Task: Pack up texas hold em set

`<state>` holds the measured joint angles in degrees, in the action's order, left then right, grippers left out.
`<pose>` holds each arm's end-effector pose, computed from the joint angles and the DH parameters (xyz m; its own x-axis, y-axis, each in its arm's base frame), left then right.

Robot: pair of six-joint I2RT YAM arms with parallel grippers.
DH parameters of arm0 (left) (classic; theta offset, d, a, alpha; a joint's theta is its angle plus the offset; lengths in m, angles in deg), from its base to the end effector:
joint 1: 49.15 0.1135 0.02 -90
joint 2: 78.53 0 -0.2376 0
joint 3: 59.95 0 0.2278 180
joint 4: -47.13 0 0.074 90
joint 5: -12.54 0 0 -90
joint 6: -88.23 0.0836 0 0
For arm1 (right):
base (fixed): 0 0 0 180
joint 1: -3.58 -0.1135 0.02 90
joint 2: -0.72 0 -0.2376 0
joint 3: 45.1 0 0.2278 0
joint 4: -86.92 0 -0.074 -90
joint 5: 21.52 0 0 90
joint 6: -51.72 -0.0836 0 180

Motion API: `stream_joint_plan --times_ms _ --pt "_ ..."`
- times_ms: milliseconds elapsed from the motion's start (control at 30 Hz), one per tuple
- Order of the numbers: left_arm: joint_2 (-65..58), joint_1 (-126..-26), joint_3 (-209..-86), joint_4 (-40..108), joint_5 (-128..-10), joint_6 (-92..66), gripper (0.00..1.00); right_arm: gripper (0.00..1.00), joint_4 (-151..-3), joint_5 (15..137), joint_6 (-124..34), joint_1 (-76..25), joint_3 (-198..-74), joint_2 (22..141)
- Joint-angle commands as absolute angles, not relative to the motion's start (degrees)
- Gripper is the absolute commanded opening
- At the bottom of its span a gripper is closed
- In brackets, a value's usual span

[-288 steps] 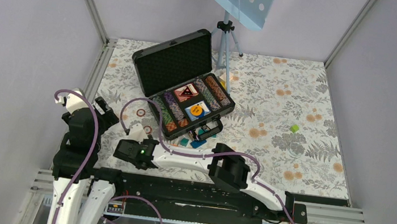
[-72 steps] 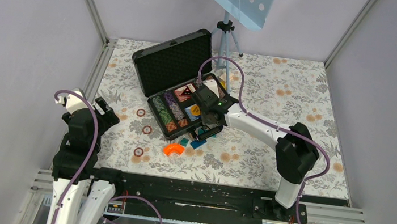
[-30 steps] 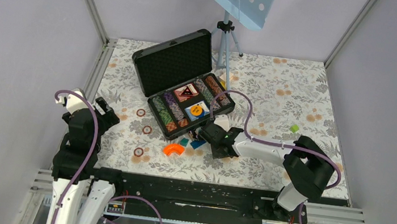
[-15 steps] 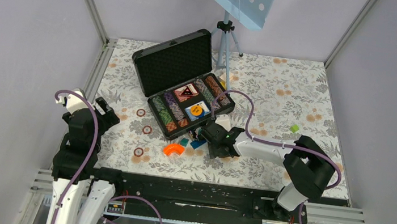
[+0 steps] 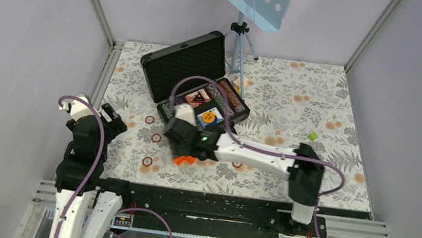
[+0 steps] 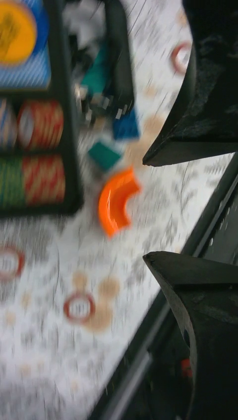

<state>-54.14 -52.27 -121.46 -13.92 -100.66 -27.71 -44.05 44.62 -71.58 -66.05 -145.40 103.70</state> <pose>0.1247 0.0262 0.2879 -0.2288 -0.3902 -0.8919 -0.4555 0.8526 -0.2561 0.1689 0.3577 0.2163 -0.6511 -0.3112 -0.6922 -0.4937 0.8664 0.0748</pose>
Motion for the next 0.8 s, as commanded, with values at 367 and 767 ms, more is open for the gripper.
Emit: stream_joint_plan --times_ms 367,767 --pt "-55.0 -52.6 -121.6 -11.7 -104.0 -27.5 0.79 0.67 -40.4 52.8 -72.0 -73.5 -180.4 135.0" --pt "-55.6 -53.2 -121.7 -11.7 -104.6 -27.5 0.79 0.66 -37.2 49.0 -71.4 -73.7 -193.2 145.8"
